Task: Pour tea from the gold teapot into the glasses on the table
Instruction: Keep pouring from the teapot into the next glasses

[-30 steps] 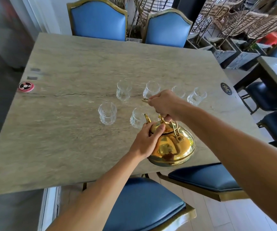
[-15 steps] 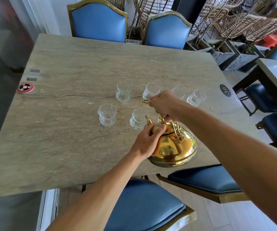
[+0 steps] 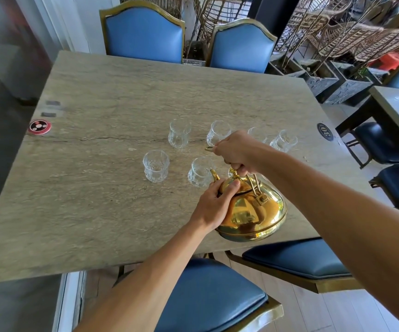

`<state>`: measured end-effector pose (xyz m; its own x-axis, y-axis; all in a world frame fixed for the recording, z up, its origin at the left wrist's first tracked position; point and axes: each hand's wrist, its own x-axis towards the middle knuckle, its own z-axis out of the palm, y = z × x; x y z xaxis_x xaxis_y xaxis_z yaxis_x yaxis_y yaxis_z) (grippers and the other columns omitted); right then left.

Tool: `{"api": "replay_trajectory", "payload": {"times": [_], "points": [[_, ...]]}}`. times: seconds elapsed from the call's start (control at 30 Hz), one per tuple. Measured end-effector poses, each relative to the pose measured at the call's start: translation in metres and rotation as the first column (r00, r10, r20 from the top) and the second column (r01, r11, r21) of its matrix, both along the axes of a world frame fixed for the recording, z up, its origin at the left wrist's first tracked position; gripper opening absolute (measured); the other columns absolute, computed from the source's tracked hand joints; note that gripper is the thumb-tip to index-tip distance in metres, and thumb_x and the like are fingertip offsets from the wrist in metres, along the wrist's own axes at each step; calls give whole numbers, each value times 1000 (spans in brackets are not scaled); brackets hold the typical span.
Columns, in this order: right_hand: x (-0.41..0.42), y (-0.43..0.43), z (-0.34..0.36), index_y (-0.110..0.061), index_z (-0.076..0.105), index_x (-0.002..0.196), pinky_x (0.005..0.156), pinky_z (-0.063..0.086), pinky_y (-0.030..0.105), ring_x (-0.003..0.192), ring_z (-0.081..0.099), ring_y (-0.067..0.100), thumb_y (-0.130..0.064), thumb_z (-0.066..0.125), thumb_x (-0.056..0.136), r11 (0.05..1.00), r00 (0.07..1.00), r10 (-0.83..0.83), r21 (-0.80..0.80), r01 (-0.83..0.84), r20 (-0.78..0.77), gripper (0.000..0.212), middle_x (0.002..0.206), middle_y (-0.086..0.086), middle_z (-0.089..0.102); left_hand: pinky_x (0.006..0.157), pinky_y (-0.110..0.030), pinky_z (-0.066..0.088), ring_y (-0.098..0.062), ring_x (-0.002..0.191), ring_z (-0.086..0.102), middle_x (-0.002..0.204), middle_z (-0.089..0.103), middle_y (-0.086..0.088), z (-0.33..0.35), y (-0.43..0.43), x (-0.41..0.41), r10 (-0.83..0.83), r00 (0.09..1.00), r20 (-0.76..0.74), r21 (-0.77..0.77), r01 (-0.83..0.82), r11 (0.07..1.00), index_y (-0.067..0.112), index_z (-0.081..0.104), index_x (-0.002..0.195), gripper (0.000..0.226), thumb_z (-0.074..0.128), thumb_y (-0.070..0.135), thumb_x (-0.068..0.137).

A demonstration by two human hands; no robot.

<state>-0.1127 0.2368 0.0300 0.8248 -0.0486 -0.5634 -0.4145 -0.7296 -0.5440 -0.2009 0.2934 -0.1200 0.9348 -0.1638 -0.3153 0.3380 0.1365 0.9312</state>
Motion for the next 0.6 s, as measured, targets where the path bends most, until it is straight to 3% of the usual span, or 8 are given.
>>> {"api": "replay_trajectory", "payload": {"times": [0.13,0.23,0.33,0.53,0.6], "points": [[1,1,0,2,67,107,37,26,17,43,28,15,-12,49,96,1000,1000,11,-16,-11,-9,25,58,5,37,103,-47,62,-26,114,75,132,71,-12,0,2,1,-2,1000,-5,2,2,1000,30,74,119,74,60,86,73],[1,3,2,-6,55,89,38,24,18,43,27,14,-10,48,96,999,1000,27,-22,-27,-13,11,57,5,36,95,-40,63,-27,112,76,131,71,-14,2,3,0,-10,1000,-8,2,10,1000,32,73,111,67,59,86,73],[1,4,3,-7,51,86,38,24,18,42,26,14,-10,49,97,999,999,35,-24,-35,-14,12,56,5,36,91,-34,62,-25,111,76,130,72,-13,3,4,0,-12,1000,-6,10,12,1000,32,73,111,68,57,86,73],[2,6,4,-7,50,82,38,25,17,43,27,15,-11,49,97,999,999,38,-27,-38,-22,16,56,5,35,96,-37,63,-25,111,76,129,73,-12,4,6,0,-15,1000,-3,23,15,1000,34,73,108,66,56,87,74],[2,7,4,-7,50,81,37,24,17,43,26,15,-11,49,97,999,999,39,-29,-40,-21,16,56,5,35,90,-32,62,-24,110,76,128,73,-12,5,7,0,-15,1000,-5,22,15,1000,33,73,109,67,56,87,74]]}}
